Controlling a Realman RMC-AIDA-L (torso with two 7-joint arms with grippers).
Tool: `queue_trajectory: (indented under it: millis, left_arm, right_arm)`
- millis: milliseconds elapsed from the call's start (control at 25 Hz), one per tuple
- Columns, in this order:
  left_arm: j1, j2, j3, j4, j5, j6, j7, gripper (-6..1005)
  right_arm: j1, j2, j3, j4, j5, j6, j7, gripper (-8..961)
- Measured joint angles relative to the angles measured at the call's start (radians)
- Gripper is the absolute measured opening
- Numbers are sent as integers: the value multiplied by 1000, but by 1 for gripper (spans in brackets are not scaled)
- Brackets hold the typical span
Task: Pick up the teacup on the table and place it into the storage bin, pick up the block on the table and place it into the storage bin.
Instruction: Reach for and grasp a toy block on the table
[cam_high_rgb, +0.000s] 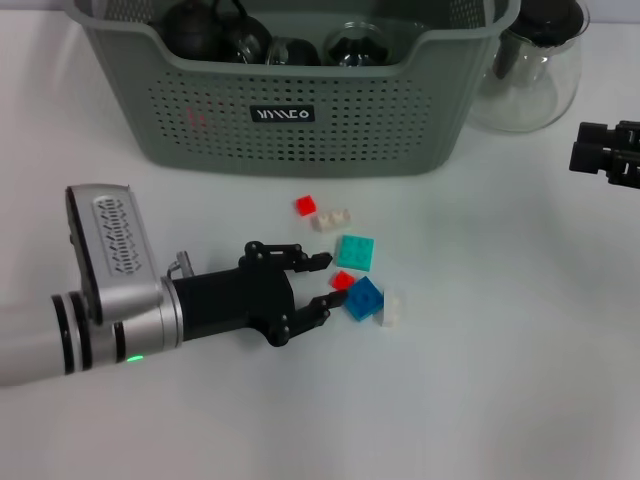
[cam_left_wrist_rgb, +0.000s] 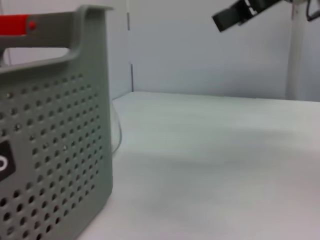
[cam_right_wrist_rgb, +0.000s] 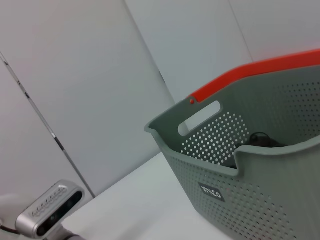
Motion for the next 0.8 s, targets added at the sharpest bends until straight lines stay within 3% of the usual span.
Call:
queue_trajectory:
  millis: [200,480,800]
  left_arm:
    - [-2,0,-2,-21,-10,-3,27,434]
    - [4,-1,2,-76,-11,11,58,436]
    - [-13,-1,-8,-129,-13,-67,78,439]
  right_arm:
    - [0,0,0,0,0,0,0,506]
    - [-8,0,0,0,0,0,0,506]
    - [-10,0,2,0,0,0,0,507]
